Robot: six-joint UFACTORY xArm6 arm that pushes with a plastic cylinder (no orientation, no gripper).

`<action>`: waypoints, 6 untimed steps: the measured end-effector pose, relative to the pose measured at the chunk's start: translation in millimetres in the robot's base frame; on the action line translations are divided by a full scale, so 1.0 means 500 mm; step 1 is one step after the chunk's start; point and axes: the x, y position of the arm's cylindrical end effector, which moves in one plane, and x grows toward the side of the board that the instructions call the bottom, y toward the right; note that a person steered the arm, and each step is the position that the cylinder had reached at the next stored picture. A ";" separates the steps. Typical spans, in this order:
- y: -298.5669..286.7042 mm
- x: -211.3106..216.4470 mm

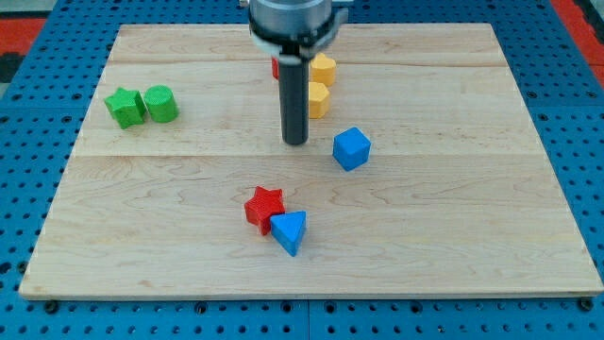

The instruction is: Push the red star and blue triangle to the right side of the board

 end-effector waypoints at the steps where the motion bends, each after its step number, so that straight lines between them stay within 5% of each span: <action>1: -0.104 0.143; 2: -0.139 0.249; 4: -0.145 0.313; 5: 0.088 0.289; 6: 0.169 0.207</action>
